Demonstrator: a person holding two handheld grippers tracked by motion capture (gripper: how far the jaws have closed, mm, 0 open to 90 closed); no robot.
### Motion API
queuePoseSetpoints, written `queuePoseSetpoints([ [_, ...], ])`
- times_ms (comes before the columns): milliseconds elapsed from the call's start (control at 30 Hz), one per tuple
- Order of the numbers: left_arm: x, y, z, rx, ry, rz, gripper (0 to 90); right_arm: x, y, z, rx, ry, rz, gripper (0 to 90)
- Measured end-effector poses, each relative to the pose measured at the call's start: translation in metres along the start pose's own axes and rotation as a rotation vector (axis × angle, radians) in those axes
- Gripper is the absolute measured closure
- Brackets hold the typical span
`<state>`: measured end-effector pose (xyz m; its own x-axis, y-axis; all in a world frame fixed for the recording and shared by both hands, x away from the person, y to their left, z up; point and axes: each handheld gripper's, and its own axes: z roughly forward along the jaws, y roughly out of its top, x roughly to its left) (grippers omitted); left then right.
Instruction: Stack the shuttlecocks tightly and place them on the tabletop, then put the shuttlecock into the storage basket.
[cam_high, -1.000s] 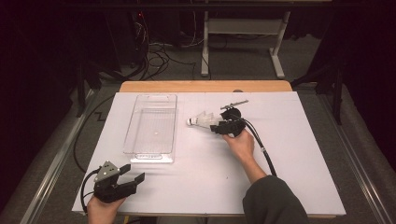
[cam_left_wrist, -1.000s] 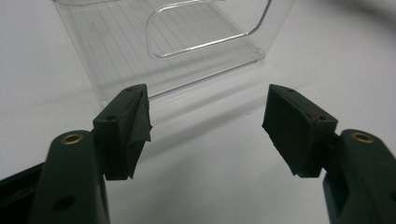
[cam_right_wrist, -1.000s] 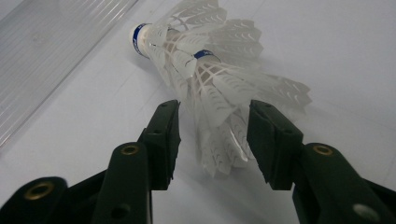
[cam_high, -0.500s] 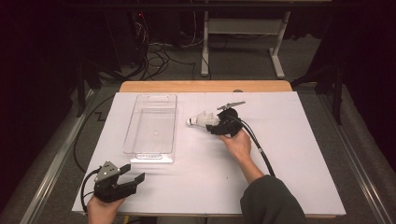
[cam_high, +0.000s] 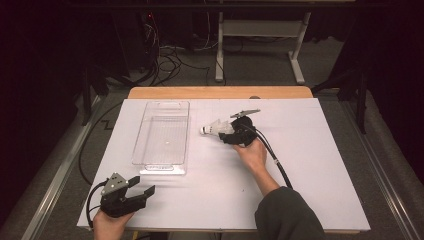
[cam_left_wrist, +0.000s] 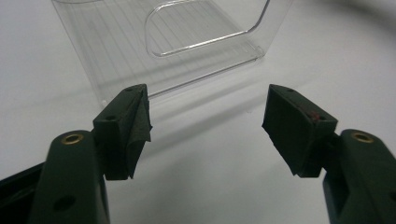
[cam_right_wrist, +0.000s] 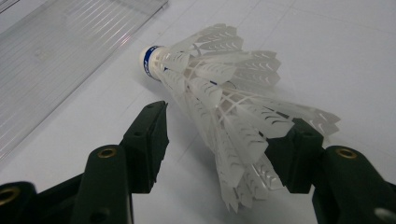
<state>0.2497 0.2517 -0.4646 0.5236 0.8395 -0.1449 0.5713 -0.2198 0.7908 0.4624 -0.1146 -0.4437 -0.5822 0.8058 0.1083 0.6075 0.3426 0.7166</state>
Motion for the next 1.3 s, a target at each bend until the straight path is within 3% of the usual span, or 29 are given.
queuePoseSetpoints([
  [933,-0.001,0.0,0.0,0.001,-0.003,0.004,32.8,0.004,0.006,0.017,-0.008,0.011,0.011,43.1],
  [1300,-0.001,0.0,0.0,0.001,-0.004,0.003,32.8,0.006,0.01,0.018,-0.013,0.01,0.014,50.3],
])
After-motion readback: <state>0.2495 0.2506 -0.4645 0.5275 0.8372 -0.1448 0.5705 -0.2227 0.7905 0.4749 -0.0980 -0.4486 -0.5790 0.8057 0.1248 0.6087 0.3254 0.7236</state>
